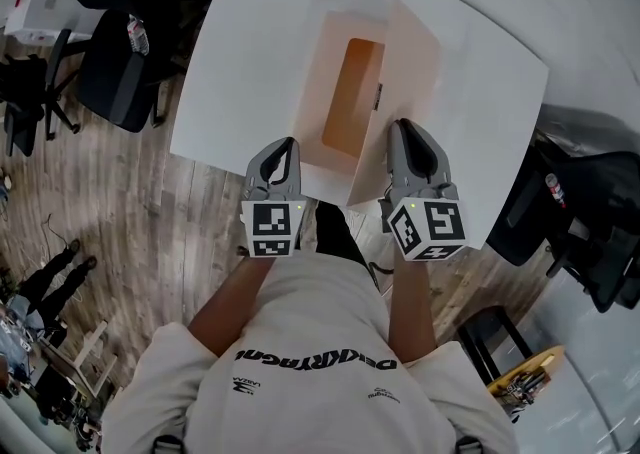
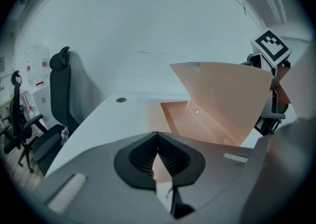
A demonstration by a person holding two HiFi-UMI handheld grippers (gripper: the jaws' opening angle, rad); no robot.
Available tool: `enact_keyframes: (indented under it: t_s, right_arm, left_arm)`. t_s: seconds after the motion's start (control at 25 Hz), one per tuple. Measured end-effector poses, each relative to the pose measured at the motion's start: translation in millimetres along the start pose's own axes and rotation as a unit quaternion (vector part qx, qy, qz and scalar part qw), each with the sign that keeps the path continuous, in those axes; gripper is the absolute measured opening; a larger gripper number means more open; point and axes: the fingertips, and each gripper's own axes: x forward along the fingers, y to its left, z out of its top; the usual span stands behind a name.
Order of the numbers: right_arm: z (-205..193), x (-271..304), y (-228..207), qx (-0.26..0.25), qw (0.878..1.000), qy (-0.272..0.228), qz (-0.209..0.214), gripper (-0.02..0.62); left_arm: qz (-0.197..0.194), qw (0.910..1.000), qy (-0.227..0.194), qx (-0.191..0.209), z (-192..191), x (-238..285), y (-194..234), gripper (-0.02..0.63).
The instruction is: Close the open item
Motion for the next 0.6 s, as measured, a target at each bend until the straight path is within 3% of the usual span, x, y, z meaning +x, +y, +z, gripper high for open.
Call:
enact_keyframes:
  t_s: [0.6]
  right_arm:
    - [-20.9, 26.3, -5.9, 0.003, 0.999, 0.045, 0.005, 0.043]
  left_arm:
    - [-0.003, 0.9981, 0.060, -0.014, -41.4, 22.0, 7.5, 0.003]
